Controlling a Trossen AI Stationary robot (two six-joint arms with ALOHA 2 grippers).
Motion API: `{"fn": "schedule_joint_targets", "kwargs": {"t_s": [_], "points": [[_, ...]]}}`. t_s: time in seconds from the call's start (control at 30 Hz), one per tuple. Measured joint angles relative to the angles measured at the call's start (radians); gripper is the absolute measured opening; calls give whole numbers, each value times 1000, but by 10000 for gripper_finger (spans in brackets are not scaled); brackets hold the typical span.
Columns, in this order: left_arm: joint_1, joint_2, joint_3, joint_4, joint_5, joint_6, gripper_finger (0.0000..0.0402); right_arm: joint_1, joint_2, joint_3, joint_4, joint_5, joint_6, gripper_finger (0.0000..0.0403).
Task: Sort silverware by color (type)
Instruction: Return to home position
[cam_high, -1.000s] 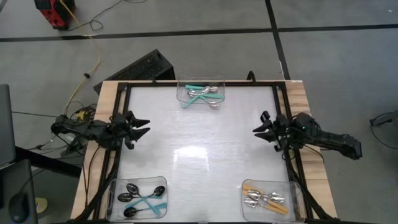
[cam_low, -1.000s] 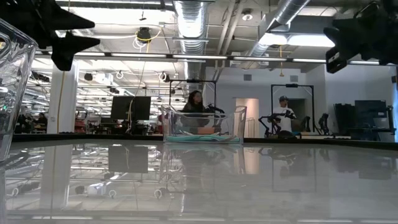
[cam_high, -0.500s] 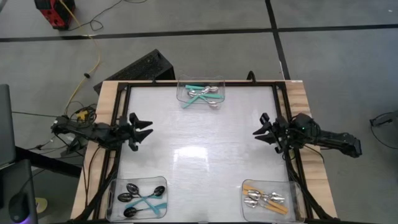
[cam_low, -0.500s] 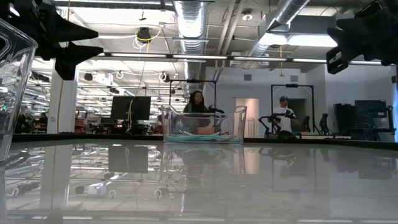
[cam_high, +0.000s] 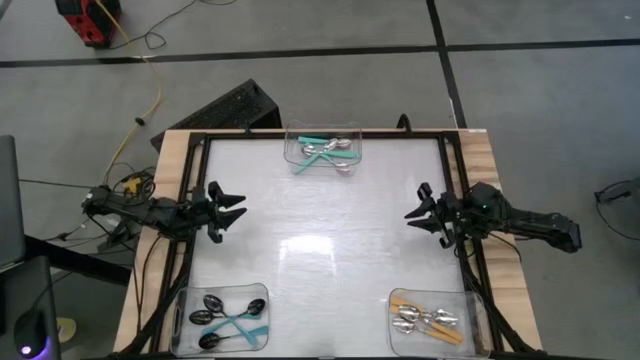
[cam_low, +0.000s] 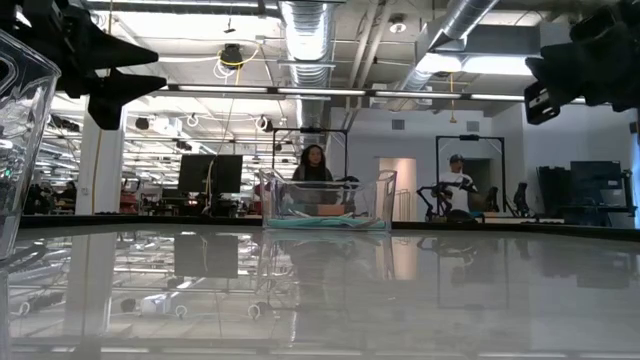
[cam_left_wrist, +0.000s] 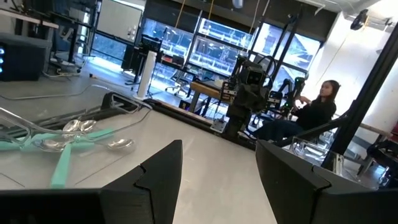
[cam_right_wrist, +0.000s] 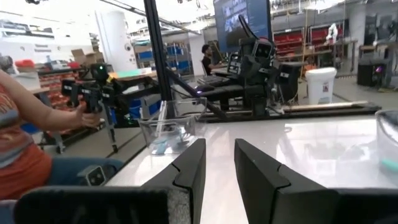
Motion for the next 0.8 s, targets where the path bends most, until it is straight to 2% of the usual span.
{"fn": "schedule_joint_targets", "kwargs": {"t_s": [0.2, 0.8], "points": [[0, 0, -1, -7, 5, 3, 190, 0, 0, 0, -47, 0, 59, 111], [0, 0, -2, -6, 5, 23, 190, 0, 0, -1, -48, 0, 9, 111]]}}
